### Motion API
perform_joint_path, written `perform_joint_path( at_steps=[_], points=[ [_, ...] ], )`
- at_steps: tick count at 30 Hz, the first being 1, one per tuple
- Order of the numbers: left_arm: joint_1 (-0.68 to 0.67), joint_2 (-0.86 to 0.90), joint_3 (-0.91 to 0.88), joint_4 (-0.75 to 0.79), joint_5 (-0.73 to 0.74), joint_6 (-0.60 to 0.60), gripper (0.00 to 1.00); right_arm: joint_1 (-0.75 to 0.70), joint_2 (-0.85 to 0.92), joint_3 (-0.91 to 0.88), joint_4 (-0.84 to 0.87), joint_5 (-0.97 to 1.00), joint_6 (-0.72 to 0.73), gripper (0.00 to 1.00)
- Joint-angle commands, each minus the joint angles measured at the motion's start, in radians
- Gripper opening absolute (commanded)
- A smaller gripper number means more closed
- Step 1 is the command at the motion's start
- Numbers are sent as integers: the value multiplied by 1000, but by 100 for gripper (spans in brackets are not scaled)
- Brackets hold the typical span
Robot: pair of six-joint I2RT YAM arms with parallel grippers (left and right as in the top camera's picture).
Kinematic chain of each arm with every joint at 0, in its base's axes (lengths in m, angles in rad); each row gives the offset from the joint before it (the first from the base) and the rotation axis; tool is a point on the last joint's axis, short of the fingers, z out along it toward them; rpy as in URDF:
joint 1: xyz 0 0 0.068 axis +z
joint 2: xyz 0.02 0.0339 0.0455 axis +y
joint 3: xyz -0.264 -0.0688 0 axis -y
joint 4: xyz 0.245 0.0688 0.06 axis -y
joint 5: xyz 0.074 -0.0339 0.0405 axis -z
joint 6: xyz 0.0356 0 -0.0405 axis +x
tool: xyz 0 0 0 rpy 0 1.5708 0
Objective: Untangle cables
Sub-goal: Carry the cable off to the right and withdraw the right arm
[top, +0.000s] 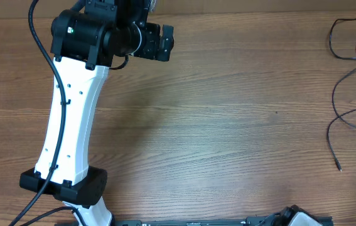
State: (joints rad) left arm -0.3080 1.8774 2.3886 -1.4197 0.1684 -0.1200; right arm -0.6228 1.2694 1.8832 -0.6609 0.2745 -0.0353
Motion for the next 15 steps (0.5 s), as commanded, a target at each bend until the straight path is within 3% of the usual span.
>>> perform_joint_path(
  at_steps=[1,5,15],
  points=[
    [-1,-10,2,-10,-26,29,97,-43,90,-5,13,59,-14,4],
    [-1,-5,2,-21,-30,31,97,-131,176,-5,5,15,71,4],
    [-1,-1,2,-24,-30,30,96,-454,297,-10,-59,-323,258,4]
  ],
)
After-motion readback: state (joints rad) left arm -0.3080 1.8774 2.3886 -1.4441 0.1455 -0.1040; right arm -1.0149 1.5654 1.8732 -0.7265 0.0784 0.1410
